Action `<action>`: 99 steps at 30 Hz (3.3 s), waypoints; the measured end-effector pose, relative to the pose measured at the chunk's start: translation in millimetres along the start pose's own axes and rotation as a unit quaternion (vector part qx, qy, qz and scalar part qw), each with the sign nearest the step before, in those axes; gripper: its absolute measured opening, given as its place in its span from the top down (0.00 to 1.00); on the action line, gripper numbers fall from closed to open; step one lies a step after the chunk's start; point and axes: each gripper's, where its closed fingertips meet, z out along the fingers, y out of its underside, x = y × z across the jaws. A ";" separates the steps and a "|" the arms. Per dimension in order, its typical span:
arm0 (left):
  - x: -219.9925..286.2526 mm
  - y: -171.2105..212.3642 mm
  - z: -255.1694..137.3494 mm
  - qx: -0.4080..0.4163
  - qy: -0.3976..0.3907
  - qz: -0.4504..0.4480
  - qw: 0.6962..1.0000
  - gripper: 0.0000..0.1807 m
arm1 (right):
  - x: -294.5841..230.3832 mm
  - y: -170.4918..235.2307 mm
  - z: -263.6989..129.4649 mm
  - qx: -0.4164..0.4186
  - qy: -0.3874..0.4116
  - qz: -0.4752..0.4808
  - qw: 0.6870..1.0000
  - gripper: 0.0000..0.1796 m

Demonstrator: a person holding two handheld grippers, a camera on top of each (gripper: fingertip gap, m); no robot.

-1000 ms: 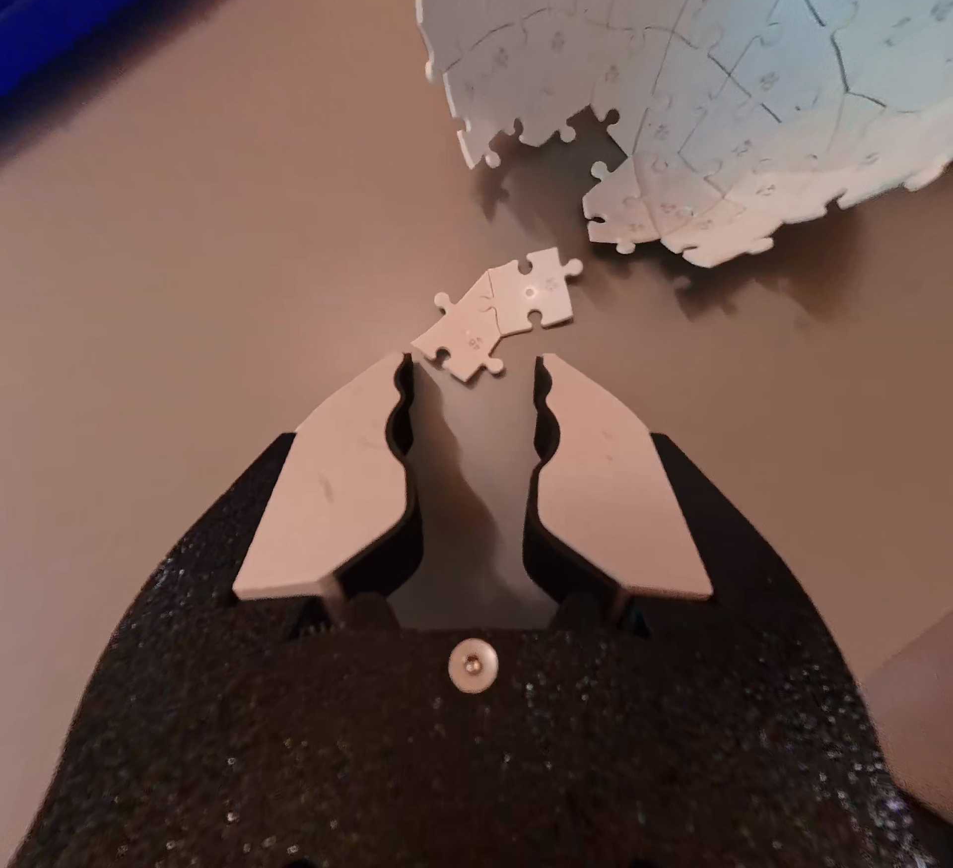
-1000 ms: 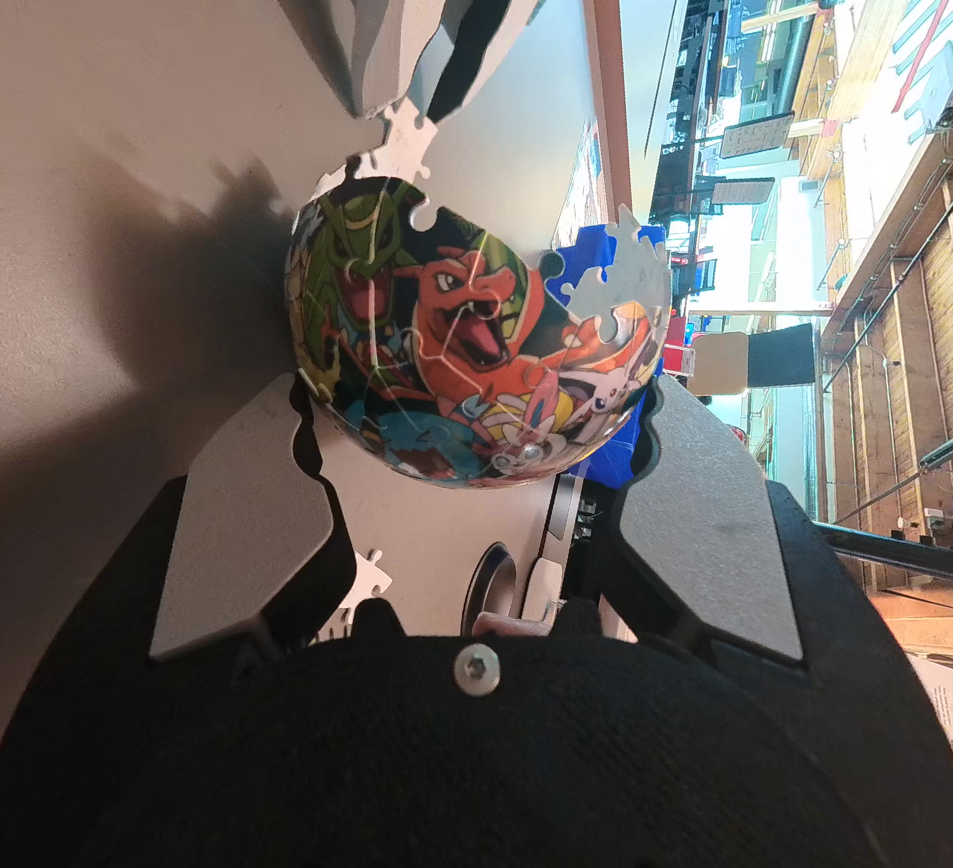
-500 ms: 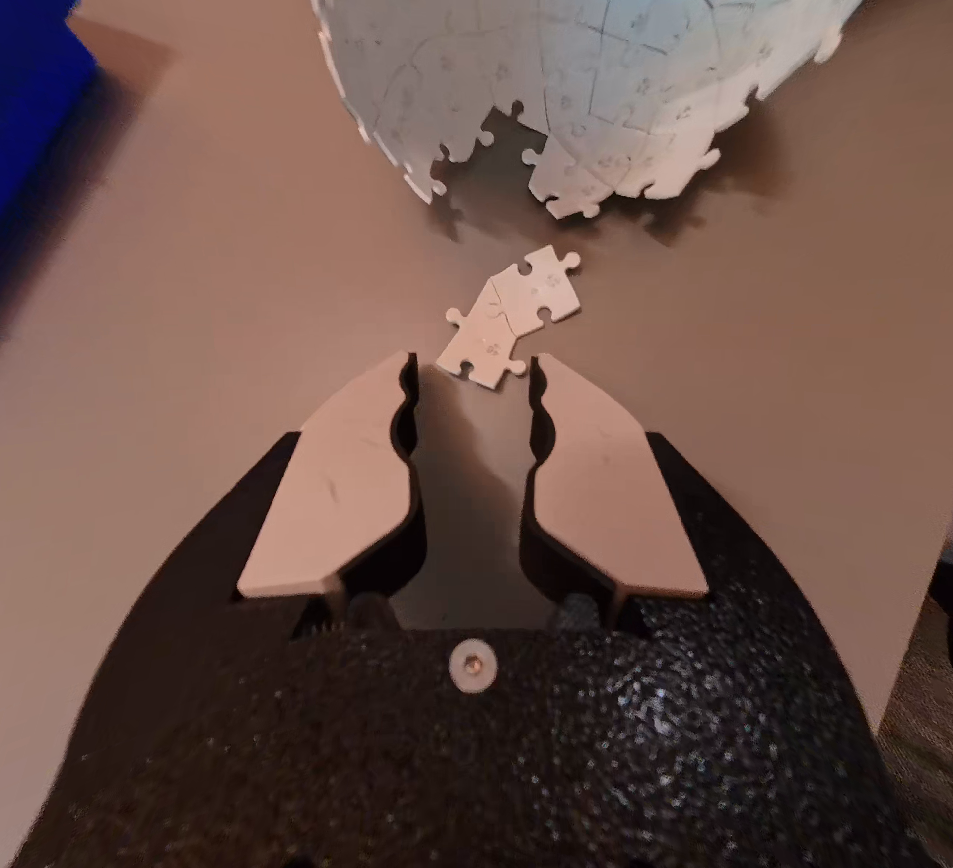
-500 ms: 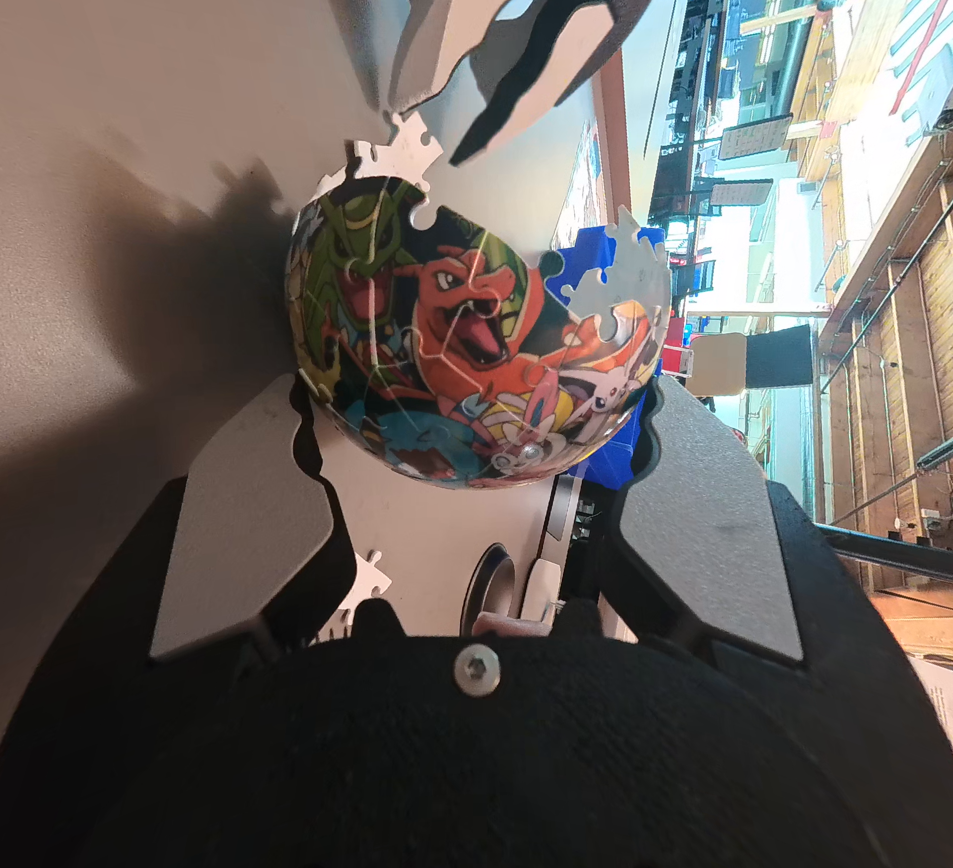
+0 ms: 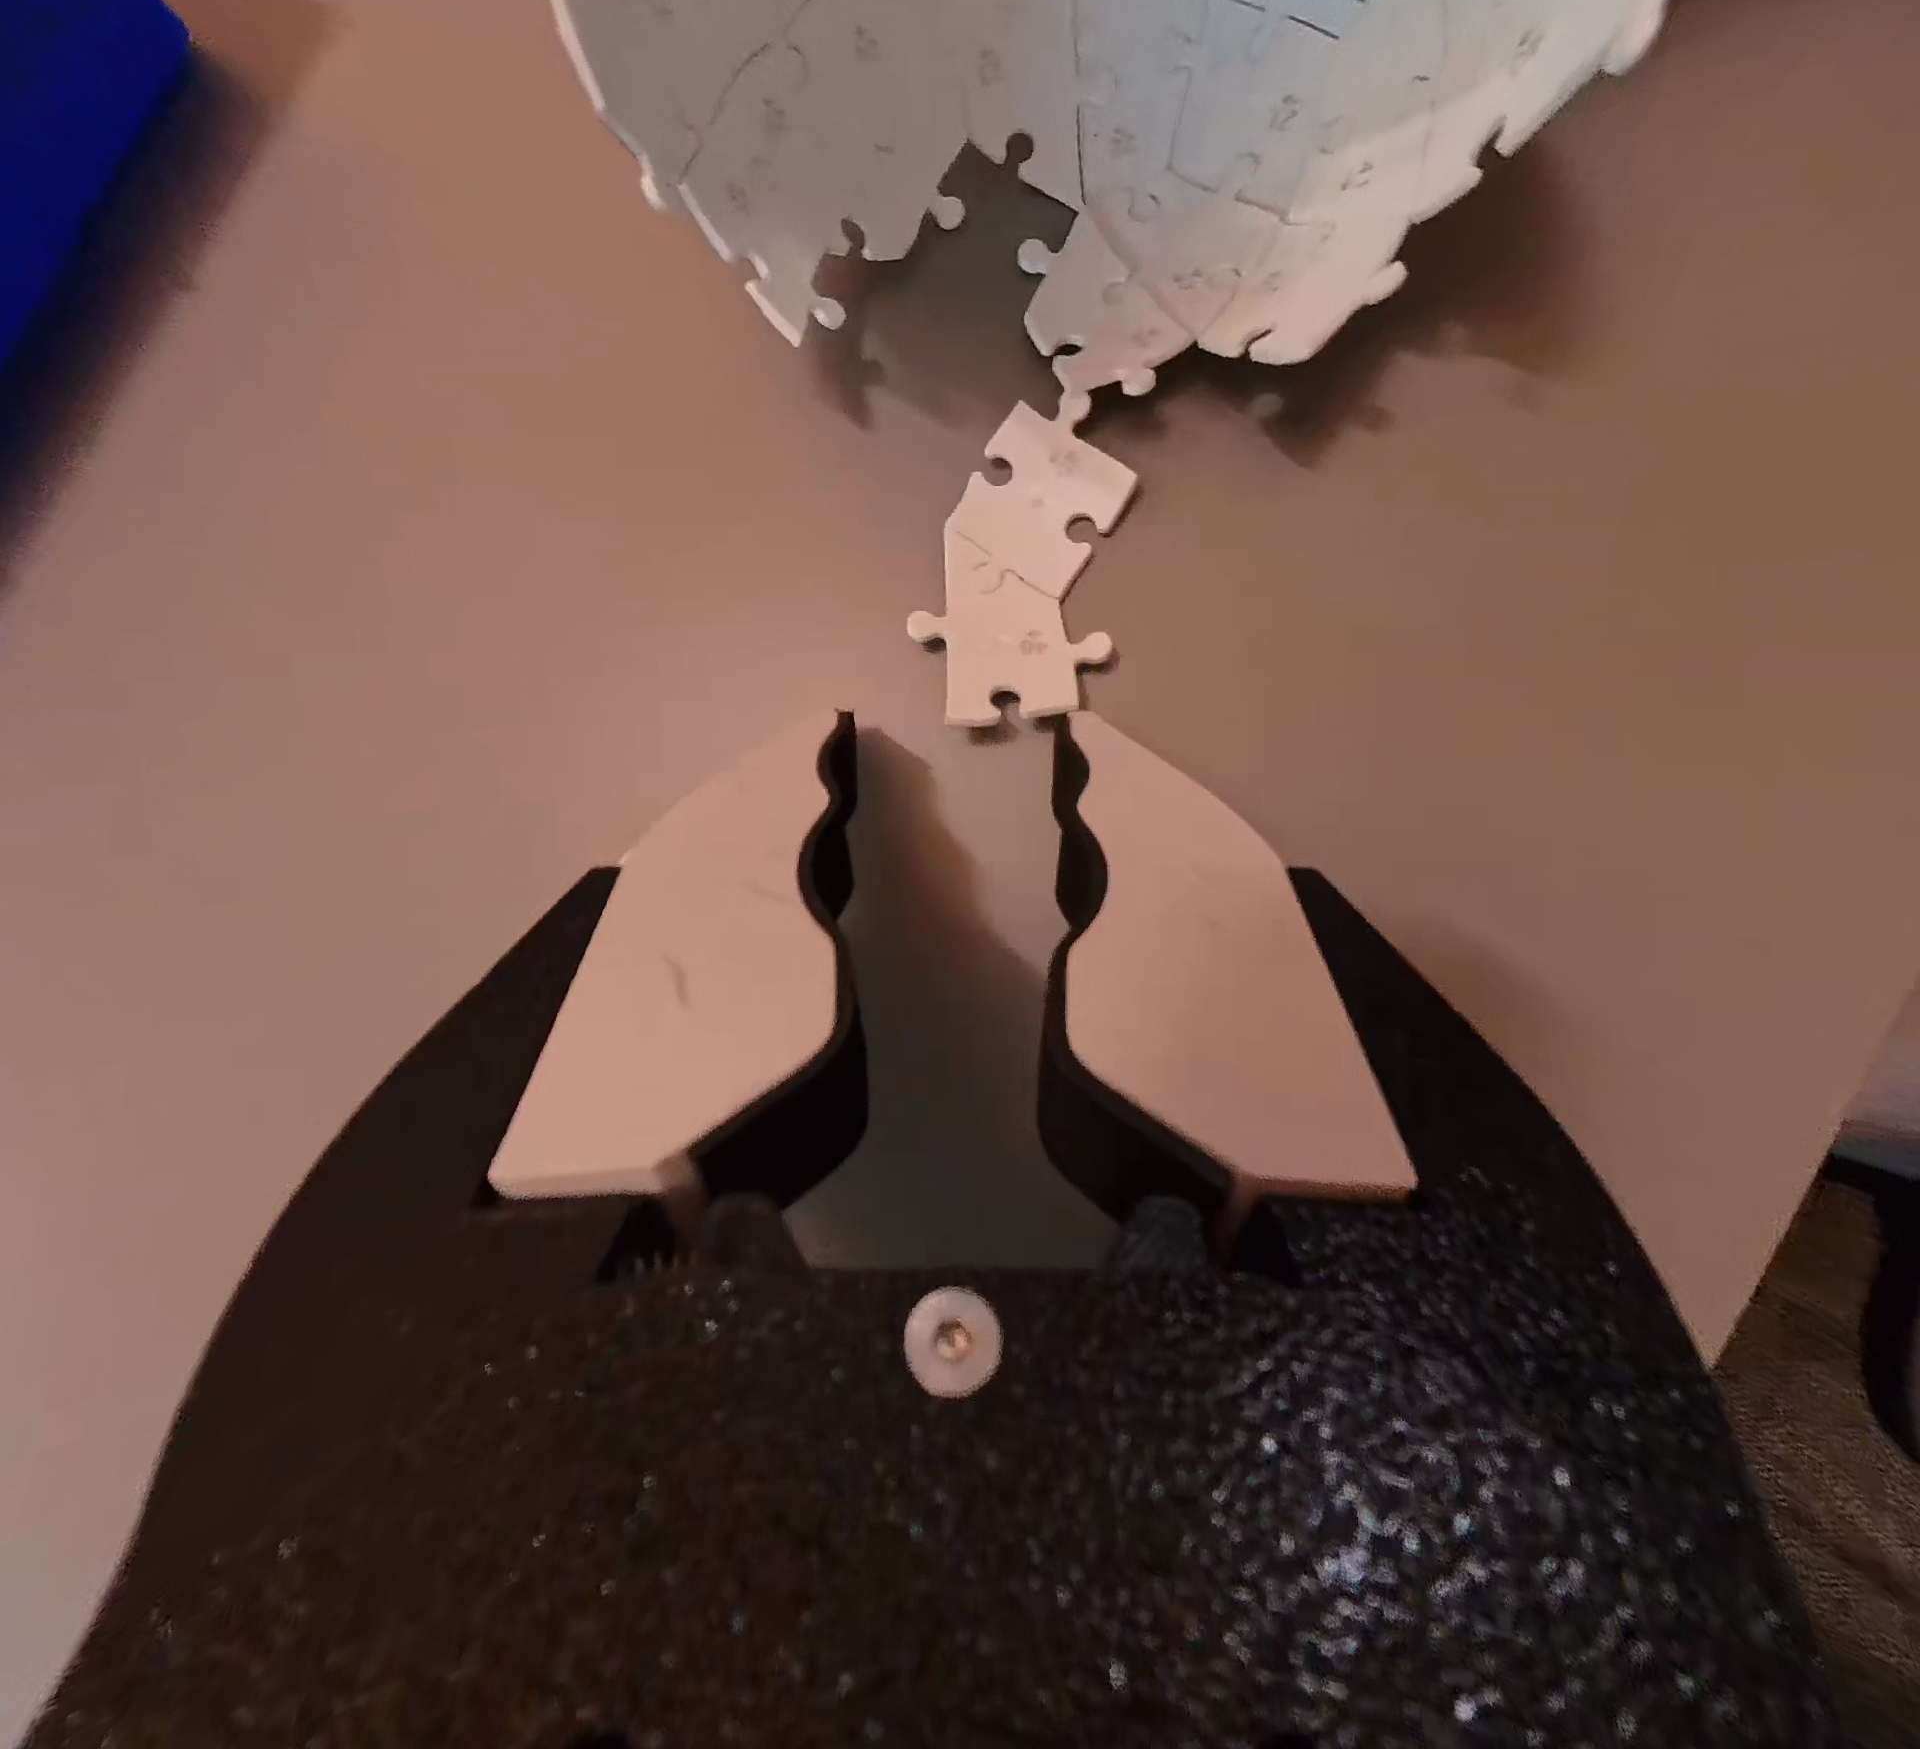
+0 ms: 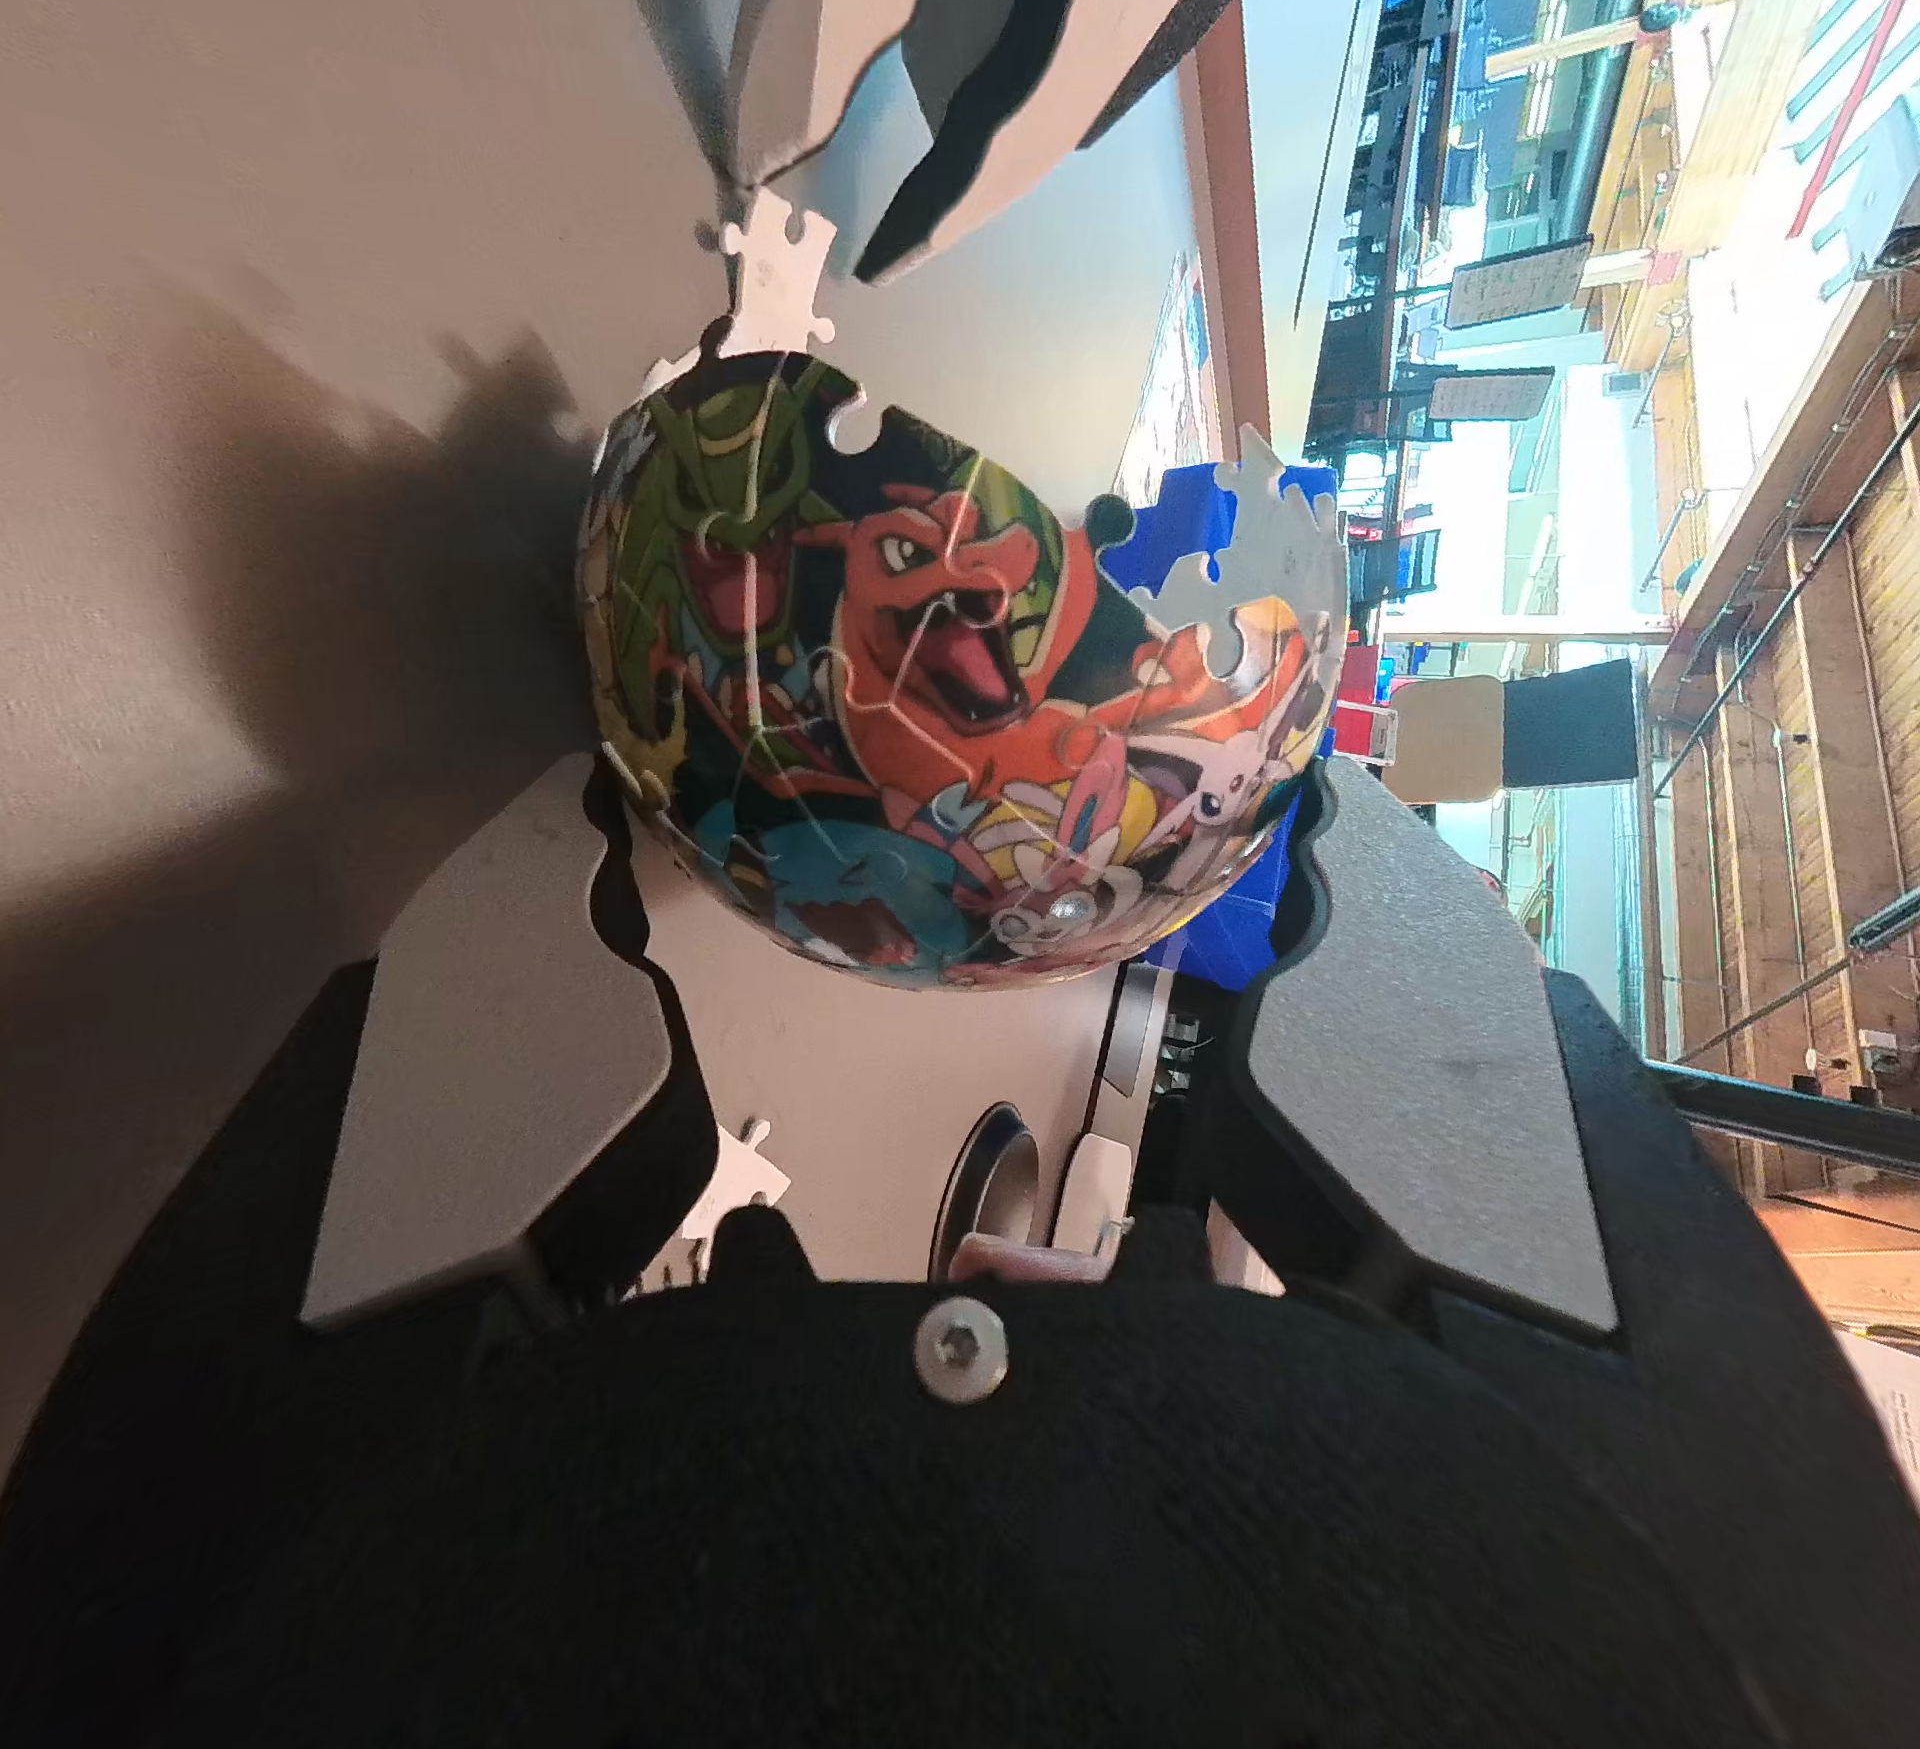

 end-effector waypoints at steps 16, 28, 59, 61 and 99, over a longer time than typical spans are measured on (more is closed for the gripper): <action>5.2 -9.3 4.5 0.025 -0.031 -0.011 0.999 0.87 | 0.0 1.1 -0.3 0.001 0.000 0.005 1.000 0.34; 1.2 -57.9 -2.8 0.081 -0.096 0.076 0.989 0.87 | 0.6 1.7 1.6 0.000 -0.002 0.009 1.000 0.33; -9.6 -60.5 16.9 0.083 -0.067 -0.003 0.994 0.77 | 1.1 3.4 1.5 -0.001 -0.001 0.015 1.000 0.33; -24.7 -61.0 15.0 0.096 -0.089 -0.086 0.988 0.66 | 1.1 2.8 1.6 0.000 -0.002 0.015 1.000 0.33; -46.2 -57.1 62.0 -0.013 -0.067 -0.184 0.981 0.36 | 2.4 7.2 3.1 0.004 0.000 0.037 0.999 0.32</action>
